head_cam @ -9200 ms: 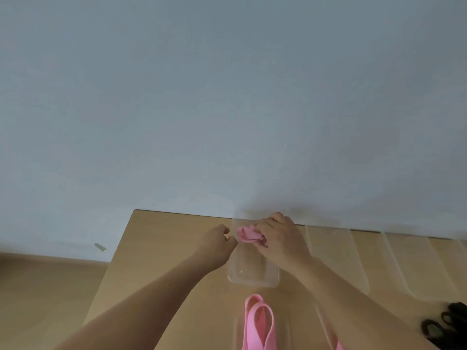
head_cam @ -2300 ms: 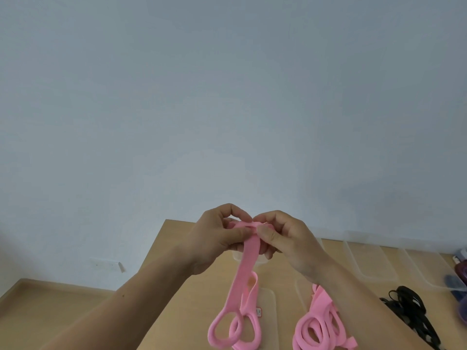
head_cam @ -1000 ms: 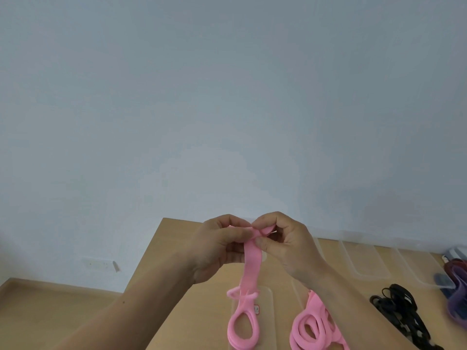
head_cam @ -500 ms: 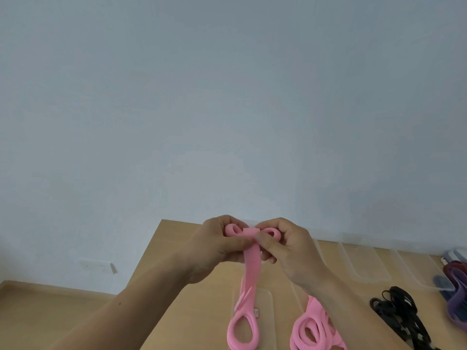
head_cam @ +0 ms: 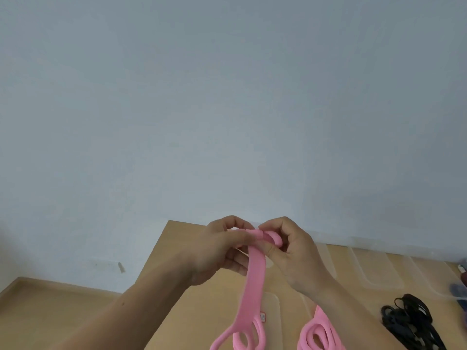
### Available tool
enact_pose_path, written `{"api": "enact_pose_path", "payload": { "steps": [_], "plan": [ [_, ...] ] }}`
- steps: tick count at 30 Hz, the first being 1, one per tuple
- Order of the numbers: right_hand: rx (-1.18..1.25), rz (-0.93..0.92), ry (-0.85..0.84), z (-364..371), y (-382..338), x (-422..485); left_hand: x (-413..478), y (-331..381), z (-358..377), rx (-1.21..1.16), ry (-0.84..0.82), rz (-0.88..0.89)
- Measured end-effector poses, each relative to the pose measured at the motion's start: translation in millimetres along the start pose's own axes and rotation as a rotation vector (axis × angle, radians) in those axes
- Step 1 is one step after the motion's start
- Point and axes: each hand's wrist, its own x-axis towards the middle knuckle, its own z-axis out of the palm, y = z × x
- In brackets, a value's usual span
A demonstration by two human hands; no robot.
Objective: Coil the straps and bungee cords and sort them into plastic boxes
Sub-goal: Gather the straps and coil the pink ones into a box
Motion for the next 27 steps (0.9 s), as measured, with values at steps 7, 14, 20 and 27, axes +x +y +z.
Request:
{"api": "enact_pose_path", "payload": {
  "steps": [7,14,20,27],
  "plan": [
    [0.119,0.121,-0.055,-3.0,4.6,0.5,4.2,-5.8,5.5,0.009,0.068,0.034],
    [0.264,0.219,-0.088,-6.1,10.3,-1.4,6.3,-6.6,4.4,0.068,0.14,0.167],
    [0.252,0.255,-0.051,-7.1,8.0,1.3,5.1,-12.4,5.1,0.197,0.14,0.197],
    [0.181,0.171,-0.05,-7.9,9.4,-0.2,2.8,-13.3,4.7,0.142,0.095,0.107]
  ]
}}
